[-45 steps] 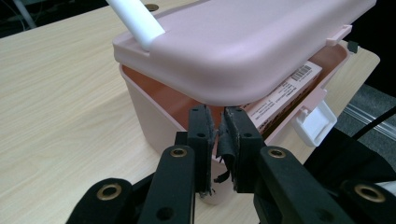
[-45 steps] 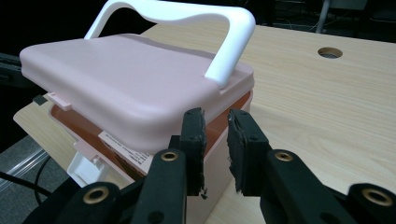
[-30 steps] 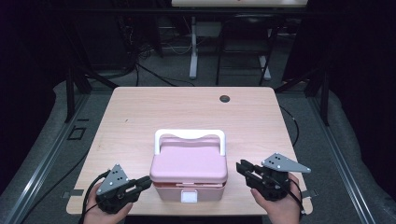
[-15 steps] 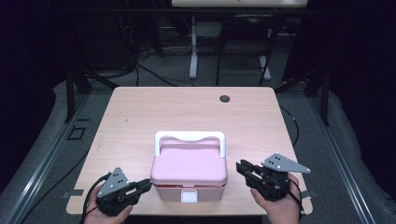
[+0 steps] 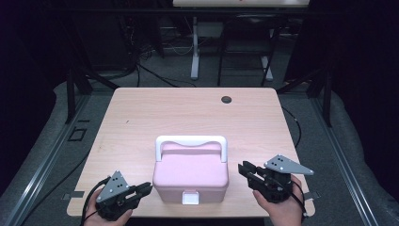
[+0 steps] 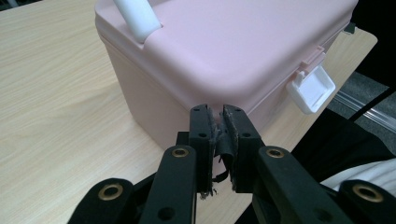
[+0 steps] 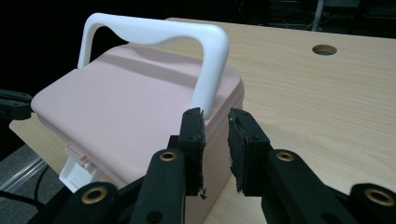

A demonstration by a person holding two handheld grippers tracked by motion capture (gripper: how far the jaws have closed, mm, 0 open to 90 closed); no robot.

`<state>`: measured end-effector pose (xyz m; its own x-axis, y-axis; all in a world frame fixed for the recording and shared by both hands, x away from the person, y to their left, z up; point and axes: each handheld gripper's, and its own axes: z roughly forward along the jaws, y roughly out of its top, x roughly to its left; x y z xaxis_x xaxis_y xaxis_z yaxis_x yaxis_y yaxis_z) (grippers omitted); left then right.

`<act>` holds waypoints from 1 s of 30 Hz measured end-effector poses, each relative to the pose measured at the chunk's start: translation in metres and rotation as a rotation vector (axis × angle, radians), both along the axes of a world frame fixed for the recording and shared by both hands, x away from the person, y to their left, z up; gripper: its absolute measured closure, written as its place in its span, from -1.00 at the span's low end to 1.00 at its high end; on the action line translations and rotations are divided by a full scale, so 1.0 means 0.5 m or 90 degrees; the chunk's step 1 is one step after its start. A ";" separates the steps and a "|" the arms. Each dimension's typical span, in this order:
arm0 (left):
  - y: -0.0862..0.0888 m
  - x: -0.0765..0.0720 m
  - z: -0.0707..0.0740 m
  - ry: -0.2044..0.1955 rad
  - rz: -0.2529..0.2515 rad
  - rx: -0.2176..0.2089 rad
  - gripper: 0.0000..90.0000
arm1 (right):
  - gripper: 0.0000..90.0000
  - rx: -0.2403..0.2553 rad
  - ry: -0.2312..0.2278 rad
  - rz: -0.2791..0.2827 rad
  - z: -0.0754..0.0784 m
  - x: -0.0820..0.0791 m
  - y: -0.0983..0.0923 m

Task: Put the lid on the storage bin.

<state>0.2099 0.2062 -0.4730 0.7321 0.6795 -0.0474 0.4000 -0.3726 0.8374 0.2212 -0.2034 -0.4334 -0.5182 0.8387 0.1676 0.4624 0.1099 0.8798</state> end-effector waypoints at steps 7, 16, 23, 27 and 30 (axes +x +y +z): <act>0.003 0.002 -0.001 0.001 0.003 -0.001 0.81 | 0.67 -0.002 0.005 0.002 -0.004 0.000 0.002; 0.012 0.008 -0.003 0.002 0.012 -0.005 0.72 | 0.67 -0.010 0.013 0.003 -0.014 0.002 0.003; 0.026 0.016 -0.002 0.004 0.029 -0.012 0.57 | 0.63 -0.018 0.019 0.004 -0.022 0.007 0.004; 0.033 0.021 -0.004 0.005 0.037 -0.012 0.51 | 0.61 -0.019 0.027 0.003 -0.029 0.011 0.003; 0.038 0.026 -0.007 0.005 0.040 -0.016 0.44 | 0.60 -0.021 0.031 0.002 -0.033 0.013 0.001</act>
<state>0.2227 0.2250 -0.4766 0.6871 0.7231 -0.0711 0.4288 -0.3246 0.8431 0.2276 -0.2027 -0.4501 -0.5126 0.8426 0.1654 0.5040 0.1393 0.8524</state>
